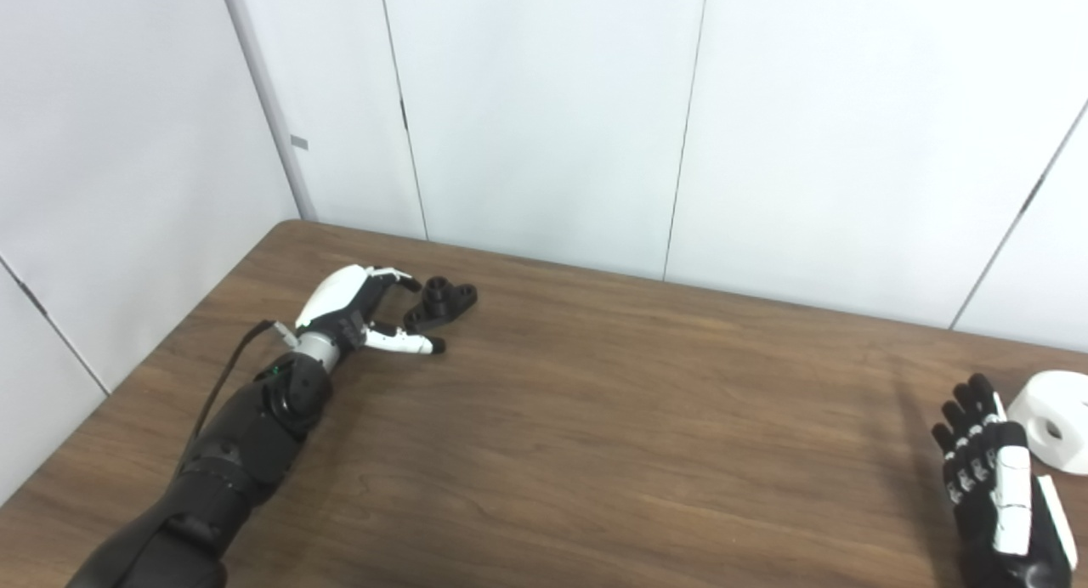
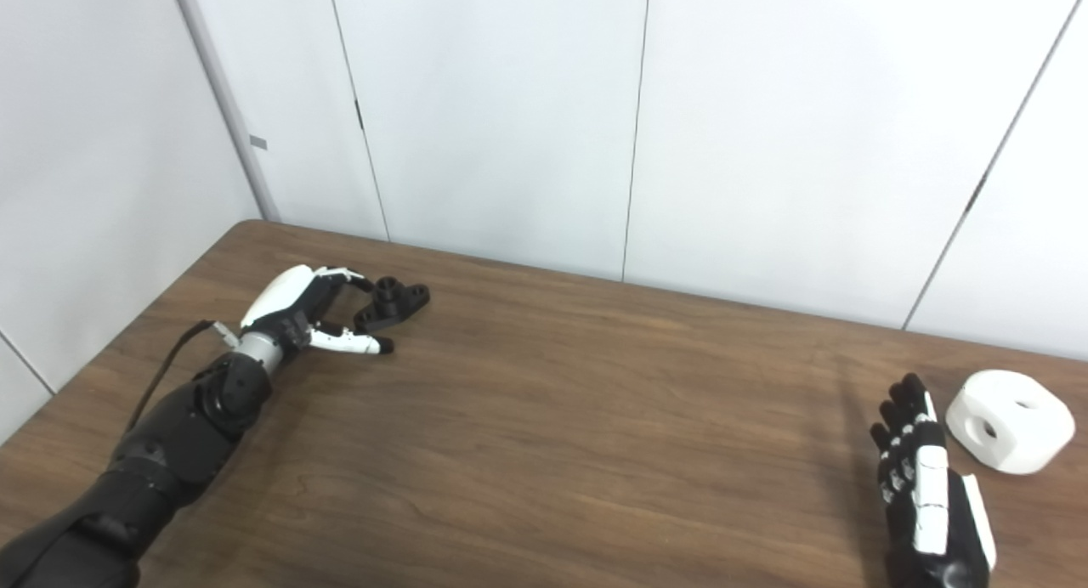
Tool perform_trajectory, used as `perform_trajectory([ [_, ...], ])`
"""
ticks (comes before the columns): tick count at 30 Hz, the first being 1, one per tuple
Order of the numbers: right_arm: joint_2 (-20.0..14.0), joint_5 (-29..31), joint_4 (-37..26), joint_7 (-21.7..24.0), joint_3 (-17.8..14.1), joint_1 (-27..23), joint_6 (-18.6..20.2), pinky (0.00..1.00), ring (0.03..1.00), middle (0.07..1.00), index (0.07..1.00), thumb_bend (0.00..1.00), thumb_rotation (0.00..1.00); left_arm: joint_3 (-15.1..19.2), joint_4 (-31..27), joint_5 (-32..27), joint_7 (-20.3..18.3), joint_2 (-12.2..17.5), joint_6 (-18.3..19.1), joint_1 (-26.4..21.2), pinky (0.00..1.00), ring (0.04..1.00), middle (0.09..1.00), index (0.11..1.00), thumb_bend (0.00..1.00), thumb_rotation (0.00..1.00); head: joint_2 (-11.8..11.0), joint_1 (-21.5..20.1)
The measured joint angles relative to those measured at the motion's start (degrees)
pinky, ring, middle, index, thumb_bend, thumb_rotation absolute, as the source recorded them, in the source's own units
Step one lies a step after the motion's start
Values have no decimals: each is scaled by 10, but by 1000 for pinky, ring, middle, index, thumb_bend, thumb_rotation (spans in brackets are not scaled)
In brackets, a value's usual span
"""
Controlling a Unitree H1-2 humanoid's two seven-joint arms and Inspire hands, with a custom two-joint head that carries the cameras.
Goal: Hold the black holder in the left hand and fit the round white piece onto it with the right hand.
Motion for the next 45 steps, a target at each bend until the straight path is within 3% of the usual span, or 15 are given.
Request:
perform_trajectory([
  [13,1,1,2,1,0,-1,-2,1000,1000,1000,1000,354,1000,-9,9,0,-2,-4,-2,-12,1000,984,911,769,1000,155,2,1],
  [15,2,1,2,1,0,-1,-2,1000,1000,1000,1000,360,1000,-10,9,0,-1,-4,-4,-12,1000,974,901,733,998,159,2,0],
  [18,2,2,2,1,0,-1,-2,1000,1000,1000,1000,358,1000,-13,18,3,12,-4,-17,-13,997,950,861,606,922,78,2,-1],
  [19,2,2,2,1,0,-1,-2,1000,1000,1000,1000,358,1000,-14,24,5,22,-4,-27,-14,998,947,836,547,727,65,2,-1],
  [20,2,2,2,1,0,-1,-2,1000,1000,1000,1000,355,1000,-15,29,8,33,-5,-36,-15,1000,944,810,509,606,56,2,-1],
  [23,2,2,2,1,0,-1,-2,1000,1000,1000,1000,354,1000,-20,44,17,58,-6,-67,-15,1000,950,765,486,531,49,4,0],
  [28,2,3,1,2,0,-1,-4,1000,1000,1000,1000,363,1000,-26,53,28,82,-10,-82,-16,1000,962,755,483,522,48,6,1],
  [45,3,4,-4,2,0,0,-4,1000,1000,1000,1000,388,1000,-32,35,33,72,-10,-83,-15,1000,995,811,483,523,50,9,2],
])
